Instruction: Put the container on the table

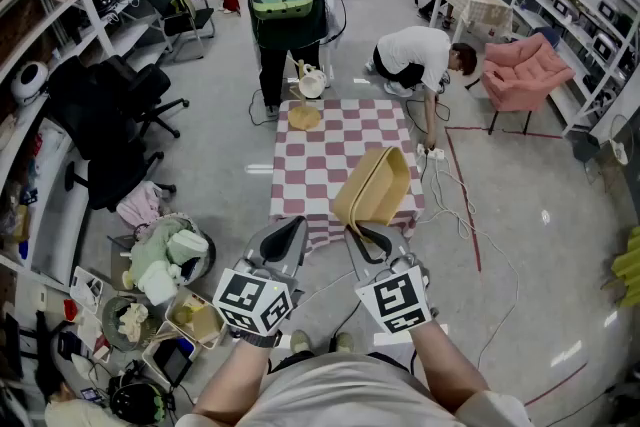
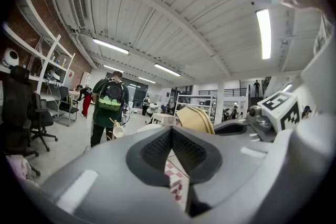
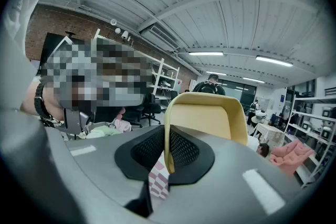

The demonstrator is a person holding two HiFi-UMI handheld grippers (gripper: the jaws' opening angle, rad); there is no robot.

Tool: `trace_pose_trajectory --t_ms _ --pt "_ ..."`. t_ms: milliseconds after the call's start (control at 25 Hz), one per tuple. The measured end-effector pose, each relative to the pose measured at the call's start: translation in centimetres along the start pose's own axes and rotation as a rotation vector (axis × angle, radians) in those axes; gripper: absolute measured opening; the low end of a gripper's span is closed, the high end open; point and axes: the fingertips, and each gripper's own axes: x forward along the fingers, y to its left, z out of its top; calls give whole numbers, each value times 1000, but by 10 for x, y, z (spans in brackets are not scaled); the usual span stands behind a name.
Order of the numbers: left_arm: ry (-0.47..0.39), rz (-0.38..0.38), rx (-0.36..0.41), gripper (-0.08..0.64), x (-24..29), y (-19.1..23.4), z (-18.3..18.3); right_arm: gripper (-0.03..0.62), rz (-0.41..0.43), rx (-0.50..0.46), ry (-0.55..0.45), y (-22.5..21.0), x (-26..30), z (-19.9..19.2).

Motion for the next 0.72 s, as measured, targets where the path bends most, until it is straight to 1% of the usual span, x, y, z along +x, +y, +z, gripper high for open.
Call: trace_pose_trajectory --t_ms 440,720 --pt "-1 4 -3 2 1 -7 -3 31 17 -13 -3 3 -5 -2" --pt "0 11 -18 2 3 -9 -7 32 32 21 -16 -1 -8 -5"
